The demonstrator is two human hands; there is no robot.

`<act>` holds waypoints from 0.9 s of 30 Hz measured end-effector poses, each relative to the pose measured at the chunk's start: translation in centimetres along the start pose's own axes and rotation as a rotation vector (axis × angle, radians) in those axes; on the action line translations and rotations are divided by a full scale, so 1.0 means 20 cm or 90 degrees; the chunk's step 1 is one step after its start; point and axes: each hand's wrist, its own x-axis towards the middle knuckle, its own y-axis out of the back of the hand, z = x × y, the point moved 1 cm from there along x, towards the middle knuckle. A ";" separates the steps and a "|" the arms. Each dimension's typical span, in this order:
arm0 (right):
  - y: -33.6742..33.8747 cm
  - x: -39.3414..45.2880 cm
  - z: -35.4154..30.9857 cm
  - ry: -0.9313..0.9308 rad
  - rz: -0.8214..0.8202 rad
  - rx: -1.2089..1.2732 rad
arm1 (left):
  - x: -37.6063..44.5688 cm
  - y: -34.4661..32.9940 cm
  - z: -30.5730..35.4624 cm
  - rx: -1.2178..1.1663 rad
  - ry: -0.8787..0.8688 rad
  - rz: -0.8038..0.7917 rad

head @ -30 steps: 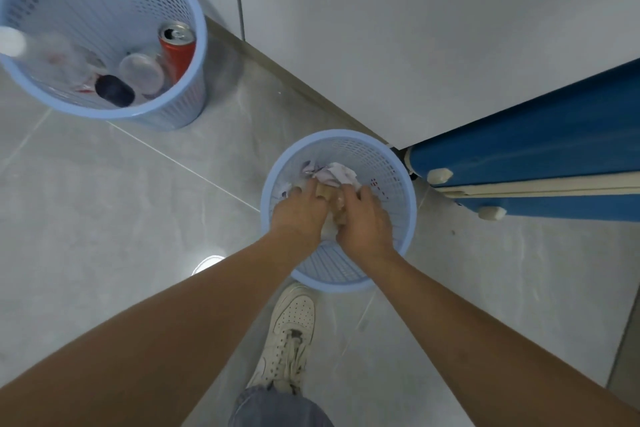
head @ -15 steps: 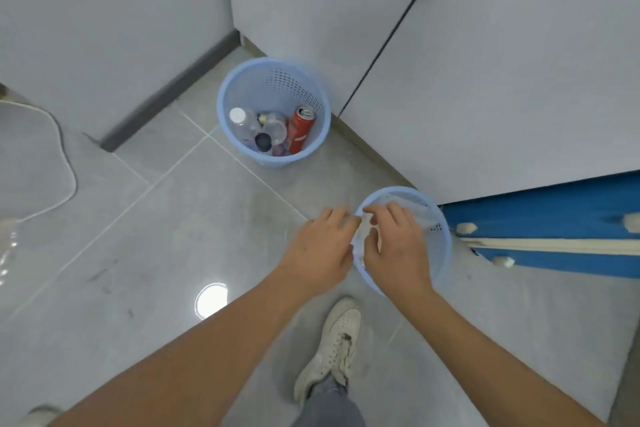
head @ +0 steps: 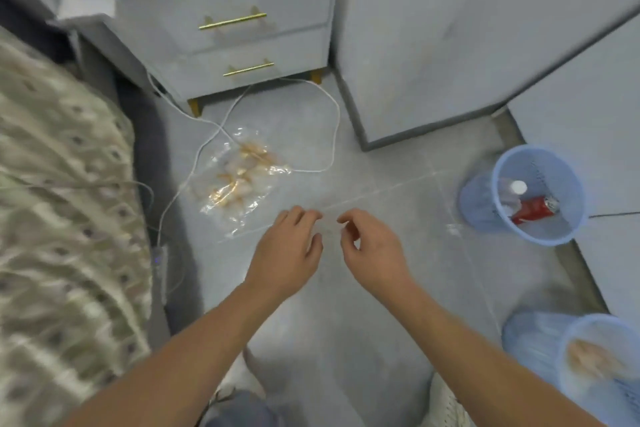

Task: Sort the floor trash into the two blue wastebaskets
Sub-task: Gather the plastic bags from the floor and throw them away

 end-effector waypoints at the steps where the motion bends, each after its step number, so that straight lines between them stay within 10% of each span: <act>1: -0.10 0.06 -0.09 -0.018 -0.041 0.013 | -0.03 0.07 -0.15 -0.004 0.038 0.012; 10: -0.92 0.46 -0.25 -0.340 -0.262 0.140 | -0.16 0.17 -1.14 -0.016 0.280 -0.029; 27: -1.86 1.10 0.24 -0.555 -0.079 0.453 | 0.95 -0.35 -2.03 -0.043 0.340 -0.053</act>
